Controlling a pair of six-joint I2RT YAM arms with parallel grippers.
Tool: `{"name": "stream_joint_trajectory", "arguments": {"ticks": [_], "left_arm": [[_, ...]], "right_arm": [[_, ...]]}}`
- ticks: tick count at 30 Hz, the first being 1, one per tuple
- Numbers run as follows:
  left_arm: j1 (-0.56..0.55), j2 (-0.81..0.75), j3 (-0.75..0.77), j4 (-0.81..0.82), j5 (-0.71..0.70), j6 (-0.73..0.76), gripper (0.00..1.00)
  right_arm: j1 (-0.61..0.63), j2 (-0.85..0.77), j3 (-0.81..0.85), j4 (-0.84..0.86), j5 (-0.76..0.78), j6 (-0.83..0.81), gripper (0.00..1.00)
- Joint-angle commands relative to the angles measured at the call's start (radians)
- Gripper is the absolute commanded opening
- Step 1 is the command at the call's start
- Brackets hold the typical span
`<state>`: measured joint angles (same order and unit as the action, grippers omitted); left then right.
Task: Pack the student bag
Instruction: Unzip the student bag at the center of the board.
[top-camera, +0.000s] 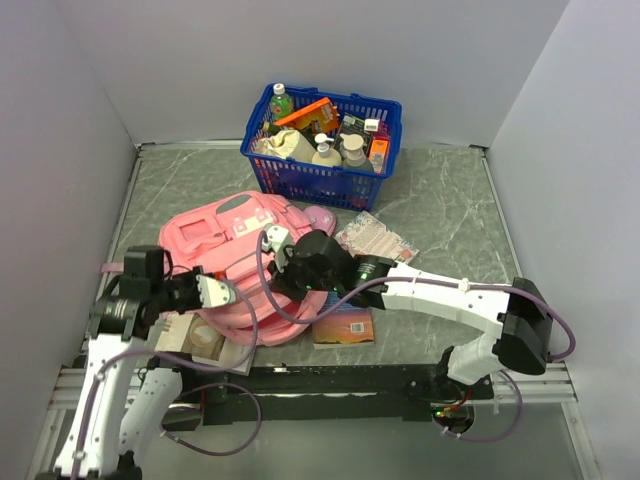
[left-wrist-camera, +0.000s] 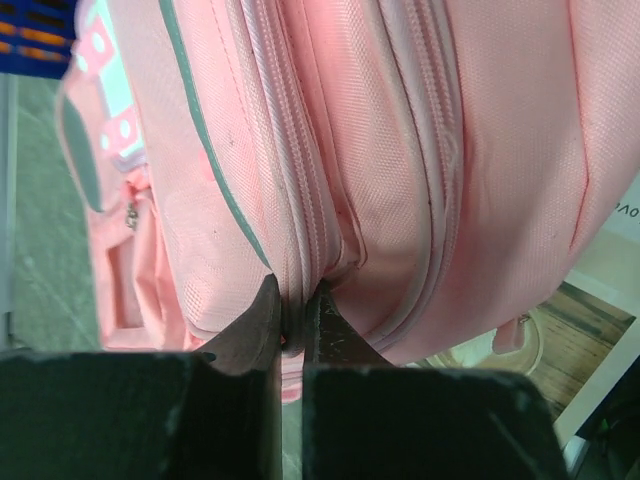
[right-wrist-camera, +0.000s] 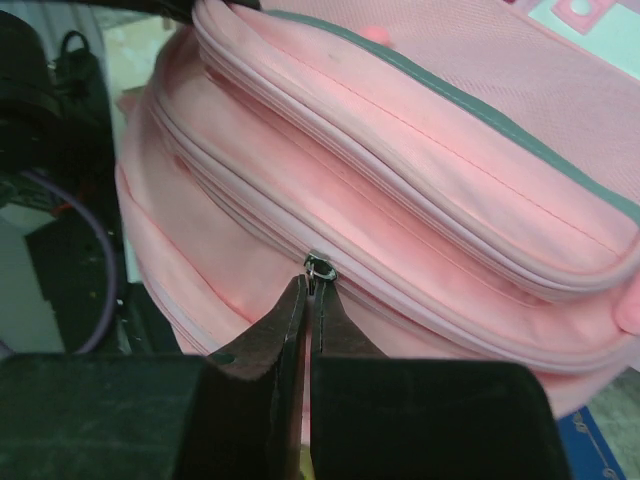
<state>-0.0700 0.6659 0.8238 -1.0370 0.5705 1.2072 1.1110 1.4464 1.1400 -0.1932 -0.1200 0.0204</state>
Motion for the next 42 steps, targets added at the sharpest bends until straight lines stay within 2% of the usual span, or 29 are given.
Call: {"name": "stream_joint_trajectory", "arguments": {"ticks": [1, 3, 6, 7, 10, 12, 16, 19, 24, 35, 42], "left_arm": [[-0.017, -0.1, -0.008, 0.035, 0.13, -0.05, 0.01], [-0.017, -0.1, 0.009, 0.051, 0.152, -0.109, 0.01], [-0.017, -0.049, 0.057, 0.127, 0.192, -0.306, 0.01], [-0.019, -0.033, 0.073, 0.141, 0.203, -0.413, 0.01], [-0.019, 0.026, 0.164, 0.137, 0.264, -0.504, 0.01], [-0.019, 0.037, 0.228, 0.158, 0.255, -0.552, 0.01], [-0.019, 0.023, 0.313, 0.094, 0.207, -0.517, 0.01], [-0.019, -0.009, 0.285, 0.066, 0.131, -0.528, 0.01], [-0.019, -0.04, 0.114, 0.086, 0.091, -0.543, 0.01], [-0.039, -0.002, -0.069, 0.437, -0.01, -0.776, 0.01], [-0.131, 0.014, -0.109, 0.506, -0.049, -0.886, 0.01]], "right_arm": [[0.023, -0.064, 0.012, 0.038, 0.02, 0.072, 0.0], [0.042, -0.064, 0.023, 0.041, 0.045, 0.075, 0.0], [0.065, -0.047, 0.032, 0.054, 0.086, 0.105, 0.0], [0.066, -0.044, 0.029, 0.069, 0.095, 0.136, 0.0], [0.056, -0.023, 0.036, 0.103, 0.152, 0.147, 0.0], [0.012, 0.021, 0.099, 0.051, 0.154, 0.133, 0.0], [-0.048, 0.149, 0.237, -0.052, 0.154, 0.093, 0.0], [-0.051, 0.193, 0.319, -0.097, 0.178, 0.087, 0.0], [-0.01, 0.166, 0.265, -0.049, 0.158, 0.116, 0.0], [0.088, 0.069, 0.078, 0.063, 0.089, 0.181, 0.0], [0.145, 0.048, -0.005, 0.28, 0.007, 0.181, 0.0]]}}
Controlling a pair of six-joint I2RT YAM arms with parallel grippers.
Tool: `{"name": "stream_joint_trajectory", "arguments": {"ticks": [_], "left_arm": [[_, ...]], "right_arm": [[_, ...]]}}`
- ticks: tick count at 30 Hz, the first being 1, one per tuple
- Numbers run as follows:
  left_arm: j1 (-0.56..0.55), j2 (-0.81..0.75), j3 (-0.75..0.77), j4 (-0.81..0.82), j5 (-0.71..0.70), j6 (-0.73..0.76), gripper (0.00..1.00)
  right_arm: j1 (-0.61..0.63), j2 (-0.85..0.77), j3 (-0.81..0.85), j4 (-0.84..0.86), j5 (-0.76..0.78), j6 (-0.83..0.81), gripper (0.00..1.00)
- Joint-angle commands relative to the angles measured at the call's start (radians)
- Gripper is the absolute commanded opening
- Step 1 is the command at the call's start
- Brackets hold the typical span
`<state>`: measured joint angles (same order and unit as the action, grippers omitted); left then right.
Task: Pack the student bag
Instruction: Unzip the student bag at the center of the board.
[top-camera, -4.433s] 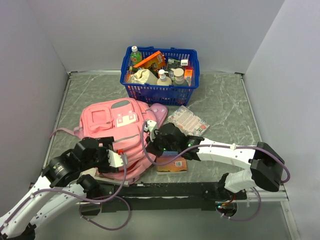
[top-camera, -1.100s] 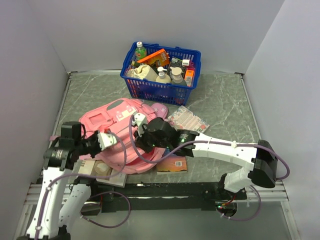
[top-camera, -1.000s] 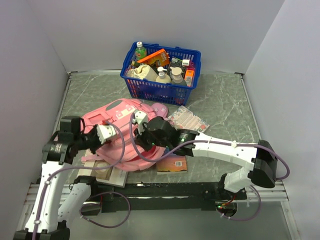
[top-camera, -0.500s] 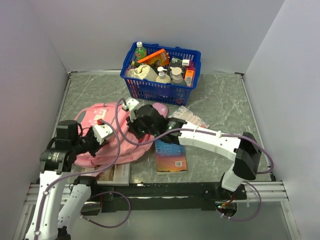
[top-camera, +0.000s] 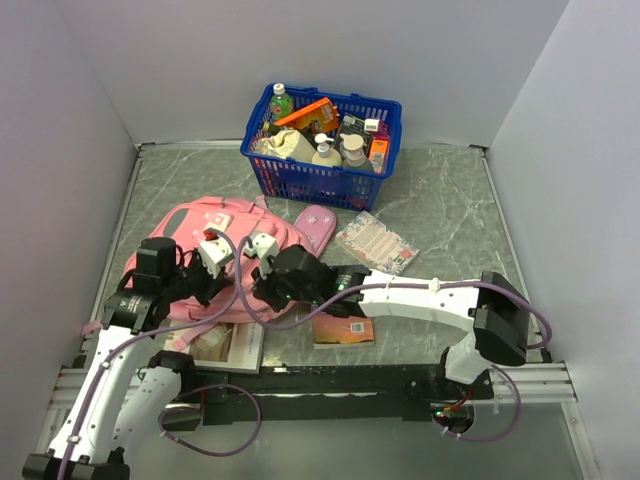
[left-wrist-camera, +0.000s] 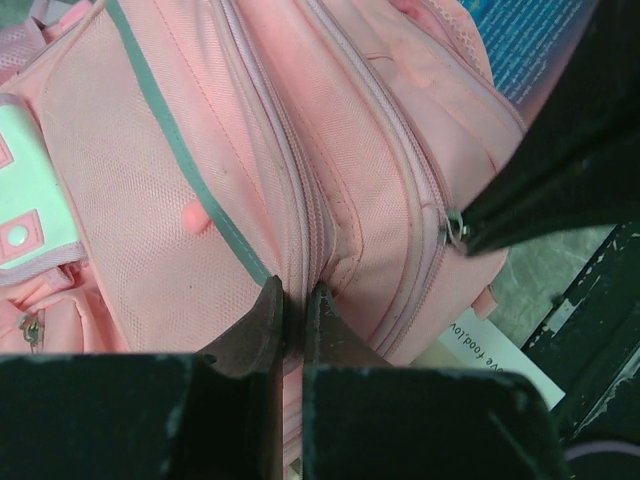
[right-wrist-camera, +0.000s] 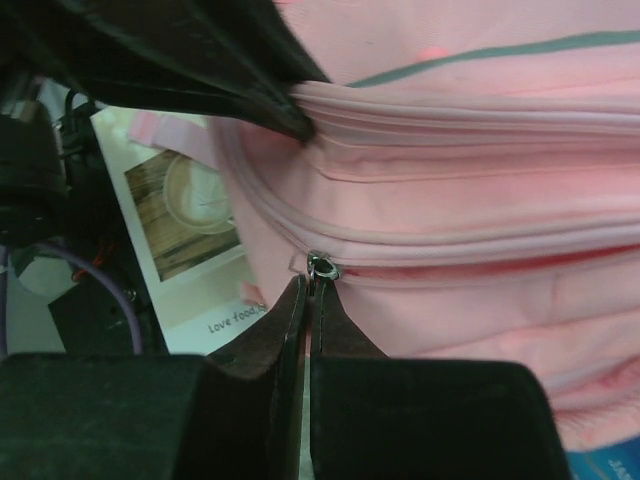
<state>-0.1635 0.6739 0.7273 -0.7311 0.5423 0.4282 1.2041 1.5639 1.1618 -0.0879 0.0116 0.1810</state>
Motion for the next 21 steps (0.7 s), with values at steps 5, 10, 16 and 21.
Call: {"name": "stream_joint_trajectory", "arguments": {"ticks": [5, 10, 16, 21], "left_arm": [[-0.048, 0.007, 0.007, 0.213, 0.025, -0.121, 0.01], [-0.05, 0.012, 0.035, 0.193, 0.048, -0.111, 0.01], [-0.05, -0.054, 0.038, 0.09, 0.077, 0.019, 0.01], [-0.05, -0.1, 0.044, -0.144, 0.091, 0.272, 0.01]], "right_arm": [[0.064, -0.015, -0.013, 0.241, -0.218, 0.023, 0.0], [0.064, 0.068, 0.038, 0.342, -0.337, 0.005, 0.0], [0.025, 0.041, -0.014, 0.356, -0.323, 0.014, 0.16], [-0.076, -0.114, -0.129, 0.317, -0.305, 0.078, 1.0]]}}
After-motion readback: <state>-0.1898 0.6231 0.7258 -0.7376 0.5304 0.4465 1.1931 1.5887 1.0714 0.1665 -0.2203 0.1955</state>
